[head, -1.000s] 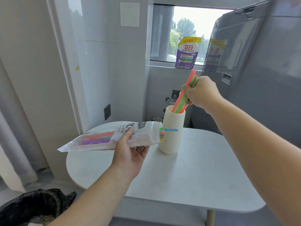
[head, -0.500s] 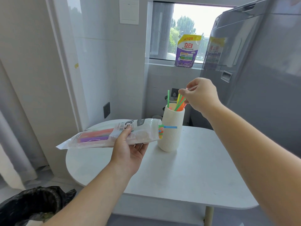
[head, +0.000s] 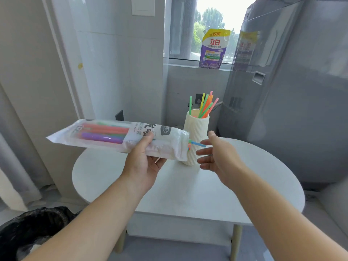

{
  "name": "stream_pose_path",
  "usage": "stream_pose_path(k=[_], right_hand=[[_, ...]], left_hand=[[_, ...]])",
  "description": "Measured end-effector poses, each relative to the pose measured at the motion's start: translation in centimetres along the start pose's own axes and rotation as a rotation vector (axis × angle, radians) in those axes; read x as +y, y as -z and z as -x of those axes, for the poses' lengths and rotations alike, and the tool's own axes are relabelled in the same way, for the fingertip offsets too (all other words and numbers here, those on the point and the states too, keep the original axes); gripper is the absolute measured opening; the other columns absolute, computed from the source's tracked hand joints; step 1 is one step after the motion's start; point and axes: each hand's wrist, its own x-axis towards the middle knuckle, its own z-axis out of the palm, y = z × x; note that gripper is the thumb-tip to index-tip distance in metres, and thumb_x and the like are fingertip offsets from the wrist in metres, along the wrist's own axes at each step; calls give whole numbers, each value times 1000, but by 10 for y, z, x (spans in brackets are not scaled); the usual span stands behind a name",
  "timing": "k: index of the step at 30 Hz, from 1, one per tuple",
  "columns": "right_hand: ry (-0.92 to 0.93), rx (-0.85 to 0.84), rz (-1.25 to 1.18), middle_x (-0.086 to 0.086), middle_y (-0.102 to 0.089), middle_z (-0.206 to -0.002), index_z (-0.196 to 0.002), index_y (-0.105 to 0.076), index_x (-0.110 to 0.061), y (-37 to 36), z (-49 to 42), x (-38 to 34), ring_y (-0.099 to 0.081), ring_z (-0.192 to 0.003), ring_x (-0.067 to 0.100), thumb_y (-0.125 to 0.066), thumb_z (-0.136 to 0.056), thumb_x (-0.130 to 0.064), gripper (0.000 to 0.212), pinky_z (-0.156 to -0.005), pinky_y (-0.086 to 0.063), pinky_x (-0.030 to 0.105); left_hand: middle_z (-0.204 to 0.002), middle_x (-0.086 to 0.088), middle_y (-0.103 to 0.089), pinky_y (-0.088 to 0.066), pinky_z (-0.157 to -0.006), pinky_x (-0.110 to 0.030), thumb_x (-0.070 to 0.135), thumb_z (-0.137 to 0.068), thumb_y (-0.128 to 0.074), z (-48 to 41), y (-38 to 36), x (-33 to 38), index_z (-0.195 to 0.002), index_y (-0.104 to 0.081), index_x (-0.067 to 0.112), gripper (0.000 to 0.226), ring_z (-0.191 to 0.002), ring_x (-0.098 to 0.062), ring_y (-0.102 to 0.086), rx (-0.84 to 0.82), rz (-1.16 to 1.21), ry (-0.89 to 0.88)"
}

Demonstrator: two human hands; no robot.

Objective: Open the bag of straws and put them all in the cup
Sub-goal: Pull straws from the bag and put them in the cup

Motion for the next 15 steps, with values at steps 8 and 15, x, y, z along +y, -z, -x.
stream_pose_path(k=[8,15], right_hand=[[-33,-134,-237,10,-61,-70,-96,-67,-3,-4,1,18,-49,-54,16,-57,-99,-16,16,-53,-46,27],[35,-273,-265,10,-66,-79,-100,-70,0,0,1,25,-60,-67,17,-66,-94,-9,12,-62,-56,24]], left_hand=[[-108,-1,-76,-59,-78,-35,22,-96,-65,3,2,-5,-124,-67,20,28,-99,-18,-73,-49,-207,-120],[-109,-1,-75,-59,-72,-32,24,-96,-65,2,5,-4,-126,-66,22,30,-98,-18,-72,-44,-194,-111]])
